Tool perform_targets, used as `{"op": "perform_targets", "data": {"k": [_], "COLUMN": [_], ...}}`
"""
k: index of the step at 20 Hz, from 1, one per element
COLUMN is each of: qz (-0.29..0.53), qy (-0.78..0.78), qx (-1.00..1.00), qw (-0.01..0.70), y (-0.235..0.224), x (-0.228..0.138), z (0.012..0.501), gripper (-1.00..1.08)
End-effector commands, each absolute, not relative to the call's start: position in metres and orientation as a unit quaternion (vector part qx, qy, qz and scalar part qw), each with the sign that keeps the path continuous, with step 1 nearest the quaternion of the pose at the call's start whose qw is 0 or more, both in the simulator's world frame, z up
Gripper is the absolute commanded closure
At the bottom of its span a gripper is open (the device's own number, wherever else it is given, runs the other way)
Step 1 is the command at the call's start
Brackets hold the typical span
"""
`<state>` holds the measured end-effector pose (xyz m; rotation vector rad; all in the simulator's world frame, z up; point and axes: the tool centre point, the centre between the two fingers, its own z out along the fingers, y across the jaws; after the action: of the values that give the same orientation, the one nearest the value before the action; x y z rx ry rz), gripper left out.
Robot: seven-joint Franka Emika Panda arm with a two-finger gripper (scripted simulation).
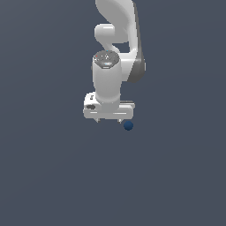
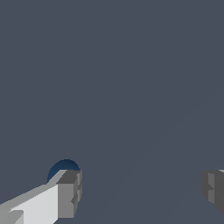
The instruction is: Pick up the object and move it to a goal position.
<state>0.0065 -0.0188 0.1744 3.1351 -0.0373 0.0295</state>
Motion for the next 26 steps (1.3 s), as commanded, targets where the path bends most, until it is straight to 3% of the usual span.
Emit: {"op": "perform_targets", "data": {"k": [1,17,26], "qz": [0.009,0.011,0.008], "qy": [-0.012,0.005,0.07], "qx": [1.0,1.0,0.997], "qw": [0.003,0.012,0.012], "y": [-0.019,-0.032,-0.004], "x": [0.007,0.009,-0.002], "z": [0.174,0.171,0.149], "gripper": [-0.92,-0.92,-0.92]}}
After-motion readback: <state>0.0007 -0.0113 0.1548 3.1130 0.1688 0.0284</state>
